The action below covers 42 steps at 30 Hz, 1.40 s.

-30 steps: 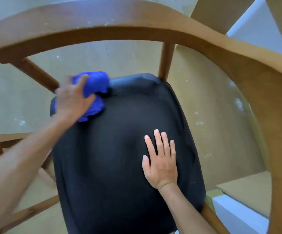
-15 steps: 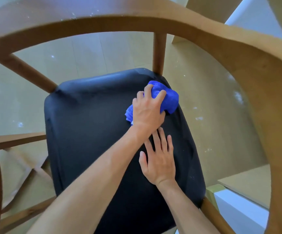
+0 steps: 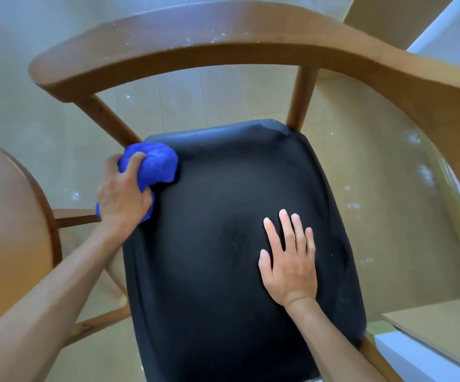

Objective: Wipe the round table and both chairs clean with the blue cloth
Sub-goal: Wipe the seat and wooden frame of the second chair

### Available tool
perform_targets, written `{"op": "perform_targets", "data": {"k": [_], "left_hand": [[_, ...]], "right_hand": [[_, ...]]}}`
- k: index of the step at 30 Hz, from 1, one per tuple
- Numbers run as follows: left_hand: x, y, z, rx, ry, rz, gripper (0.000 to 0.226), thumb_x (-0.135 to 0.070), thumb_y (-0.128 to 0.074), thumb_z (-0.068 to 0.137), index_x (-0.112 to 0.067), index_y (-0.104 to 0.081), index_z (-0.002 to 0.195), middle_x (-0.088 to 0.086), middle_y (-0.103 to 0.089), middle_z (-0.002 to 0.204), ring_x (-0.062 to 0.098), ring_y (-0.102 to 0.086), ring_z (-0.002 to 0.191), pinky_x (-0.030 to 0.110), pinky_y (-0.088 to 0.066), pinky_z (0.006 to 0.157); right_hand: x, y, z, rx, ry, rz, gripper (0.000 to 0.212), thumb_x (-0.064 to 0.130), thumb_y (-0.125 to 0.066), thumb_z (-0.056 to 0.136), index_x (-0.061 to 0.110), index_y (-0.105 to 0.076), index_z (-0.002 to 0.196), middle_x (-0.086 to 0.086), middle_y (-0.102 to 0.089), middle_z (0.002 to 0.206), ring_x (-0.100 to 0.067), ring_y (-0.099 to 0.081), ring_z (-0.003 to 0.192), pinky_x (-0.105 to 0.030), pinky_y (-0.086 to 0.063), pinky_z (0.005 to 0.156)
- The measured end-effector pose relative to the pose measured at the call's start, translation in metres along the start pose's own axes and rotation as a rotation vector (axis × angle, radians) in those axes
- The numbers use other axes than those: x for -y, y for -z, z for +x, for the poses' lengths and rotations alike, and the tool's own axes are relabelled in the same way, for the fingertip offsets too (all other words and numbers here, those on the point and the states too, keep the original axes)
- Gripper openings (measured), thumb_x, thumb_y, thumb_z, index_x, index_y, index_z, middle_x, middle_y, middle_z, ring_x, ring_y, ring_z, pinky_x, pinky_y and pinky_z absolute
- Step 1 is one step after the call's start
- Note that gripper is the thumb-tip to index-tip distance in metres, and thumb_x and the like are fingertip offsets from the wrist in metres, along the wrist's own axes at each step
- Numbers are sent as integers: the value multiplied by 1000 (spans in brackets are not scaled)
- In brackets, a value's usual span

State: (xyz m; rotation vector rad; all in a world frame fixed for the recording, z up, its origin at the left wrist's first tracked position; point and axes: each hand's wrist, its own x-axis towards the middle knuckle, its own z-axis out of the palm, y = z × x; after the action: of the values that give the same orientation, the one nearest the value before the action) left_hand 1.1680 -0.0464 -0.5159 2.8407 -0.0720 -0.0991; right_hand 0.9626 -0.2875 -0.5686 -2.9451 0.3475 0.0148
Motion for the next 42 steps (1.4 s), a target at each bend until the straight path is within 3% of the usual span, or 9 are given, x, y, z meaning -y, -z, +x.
{"op": "perform_targets", "data": {"k": [11, 18, 22, 25, 28, 30, 33, 39, 42], "left_hand": [[-159, -43, -146, 208, -73, -144, 56, 1, -76, 51, -14, -71, 105, 22, -59, 121, 37, -59, 79, 36, -50, 58], [-110, -16, -135, 309, -205, -281, 70, -54, -39, 80, -30, -35, 146, 2, -27, 150, 21, -31, 132, 37, -31, 102], [-40, -10, -120, 199, -122, -8, 59, -44, -39, 92, -27, -32, 149, 11, -21, 157, 30, -16, 145, 49, -20, 112], [-9, -22, -127, 309, -159, 180, 61, -43, -38, 97, -30, -18, 153, 13, -3, 161, 33, -1, 148, 55, -12, 115], [-5, -30, -133, 329, -215, 243, 60, -44, -33, 98, -25, -18, 153, 18, -4, 160, 39, -3, 147, 61, -13, 114], [-5, -31, -132, 304, -223, 234, 61, -45, -25, 94, -22, -24, 151, 21, -12, 158, 41, -10, 146, 63, -18, 111], [-2, -35, -130, 314, -222, 215, 65, -47, -22, 91, -23, -24, 151, 19, -10, 159, 40, -8, 146, 63, -15, 111], [0, -40, -132, 272, -214, 204, 61, -42, -35, 96, -26, -20, 152, 16, -4, 160, 38, -1, 147, 61, -10, 113], [5, -44, -129, 311, -212, 238, 64, -46, -34, 97, -31, -8, 153, 13, 8, 161, 34, 10, 146, 59, -7, 115]], "right_hand": [[2, 0, 0, -5, -4, -43, 54, 32, -32, 94, 2, -49, 135, -17, -40, 148, -34, -30, 141, -53, -23, 113], [6, 18, 0, 81, -15, 80, 49, 27, -37, 94, 0, -53, 132, -15, -41, 148, -32, -28, 142, -52, -20, 116], [15, 46, 11, 15, -255, 429, 42, 0, -46, 89, 1, -54, 130, -9, -42, 147, -28, -32, 139, -46, -22, 116], [53, 68, 27, -182, -652, 592, 53, 29, -44, 89, 14, -40, 140, -8, -39, 147, -29, -38, 130, -45, -34, 106], [113, 64, 44, 111, -711, 444, 81, 67, -45, 79, 32, -17, 147, -12, -4, 156, -36, -29, 127, -49, -33, 99], [138, 51, 46, 217, -669, 296, 84, 63, -52, 79, 31, -15, 147, -17, 8, 155, -38, -26, 123, -47, -35, 93], [127, 45, 36, 175, -454, 140, 71, 33, -65, 78, 24, -37, 142, -26, -21, 150, -38, -44, 101, -40, -42, 79], [46, 53, -25, 187, 707, 15, 53, 10, -63, 63, 24, -66, 114, -22, -57, 126, -34, -54, 77, -34, -44, 56], [-12, 68, -15, 195, 639, 9, 55, 2, -66, 59, 23, -70, 110, -22, -58, 126, -38, -58, 79, -38, -49, 57]]}}
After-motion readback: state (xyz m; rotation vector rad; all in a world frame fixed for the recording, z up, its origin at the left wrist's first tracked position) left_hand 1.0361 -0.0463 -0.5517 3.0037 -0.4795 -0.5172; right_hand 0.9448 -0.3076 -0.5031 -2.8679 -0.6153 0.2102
